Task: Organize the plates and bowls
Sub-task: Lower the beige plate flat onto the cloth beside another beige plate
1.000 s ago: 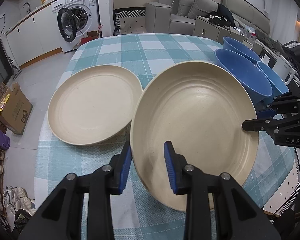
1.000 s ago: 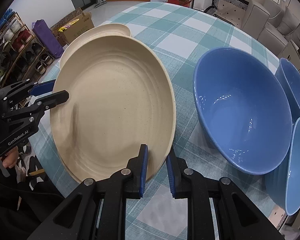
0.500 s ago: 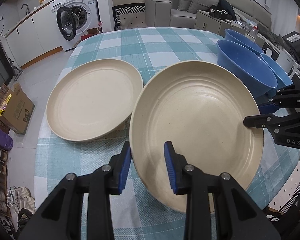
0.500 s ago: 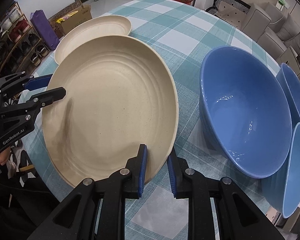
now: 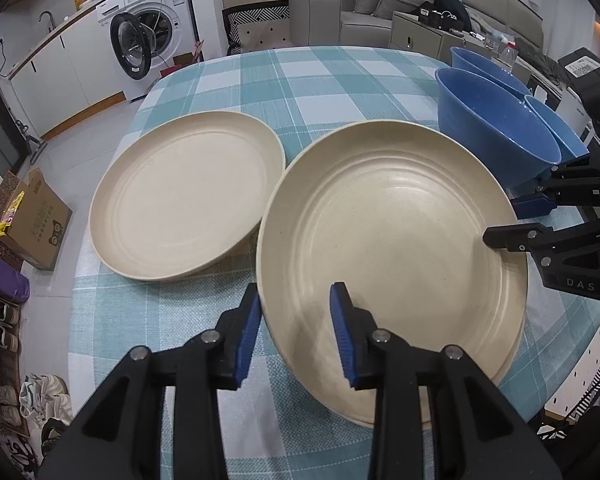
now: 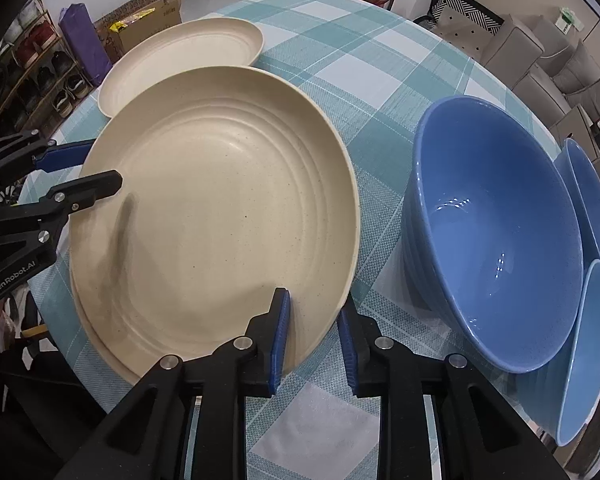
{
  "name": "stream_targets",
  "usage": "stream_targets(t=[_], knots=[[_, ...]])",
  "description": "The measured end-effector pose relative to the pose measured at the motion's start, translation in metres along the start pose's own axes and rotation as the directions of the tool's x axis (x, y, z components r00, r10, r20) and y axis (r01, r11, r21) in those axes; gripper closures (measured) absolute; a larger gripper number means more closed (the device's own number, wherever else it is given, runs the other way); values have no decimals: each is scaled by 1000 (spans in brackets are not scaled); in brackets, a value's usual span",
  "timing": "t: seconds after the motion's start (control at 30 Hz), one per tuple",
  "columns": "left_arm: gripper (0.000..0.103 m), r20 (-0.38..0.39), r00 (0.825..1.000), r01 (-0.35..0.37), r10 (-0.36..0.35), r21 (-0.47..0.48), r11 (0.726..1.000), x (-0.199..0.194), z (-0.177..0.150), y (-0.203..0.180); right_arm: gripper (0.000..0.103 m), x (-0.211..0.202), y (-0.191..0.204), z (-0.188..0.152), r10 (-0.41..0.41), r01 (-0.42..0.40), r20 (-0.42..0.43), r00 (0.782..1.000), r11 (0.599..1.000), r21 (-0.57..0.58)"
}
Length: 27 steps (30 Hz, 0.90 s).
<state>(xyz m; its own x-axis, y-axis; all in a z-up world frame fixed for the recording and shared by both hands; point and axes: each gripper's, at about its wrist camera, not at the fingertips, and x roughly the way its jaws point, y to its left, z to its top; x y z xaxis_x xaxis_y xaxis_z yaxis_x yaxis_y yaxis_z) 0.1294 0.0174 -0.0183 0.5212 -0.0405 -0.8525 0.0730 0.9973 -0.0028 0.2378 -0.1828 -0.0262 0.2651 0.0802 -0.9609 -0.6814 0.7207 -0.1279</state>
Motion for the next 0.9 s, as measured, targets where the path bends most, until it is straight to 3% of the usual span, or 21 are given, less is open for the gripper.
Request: stream_targets(t=[0.43,0.67,0.73,0.9], knots=[[66,-23,1000,5,-4,23,1000,6,-5,-2,73,11,10,-1,-61,60,-20,998,996,-68],[56,-20,1000,15,-15,34,999,5,-8,-5,71,11,11,-3,-72,71,-18,997,994,-85],[55,-19,1000,23,-23,27,999,5,-8,-4,62,10,12,-4,-54,52,-21,998,995,-90],[49,-7,999,41,-41,15,999,-1,-9,0,58,6,16,-7,-48,46,-14,999,993,-110]])
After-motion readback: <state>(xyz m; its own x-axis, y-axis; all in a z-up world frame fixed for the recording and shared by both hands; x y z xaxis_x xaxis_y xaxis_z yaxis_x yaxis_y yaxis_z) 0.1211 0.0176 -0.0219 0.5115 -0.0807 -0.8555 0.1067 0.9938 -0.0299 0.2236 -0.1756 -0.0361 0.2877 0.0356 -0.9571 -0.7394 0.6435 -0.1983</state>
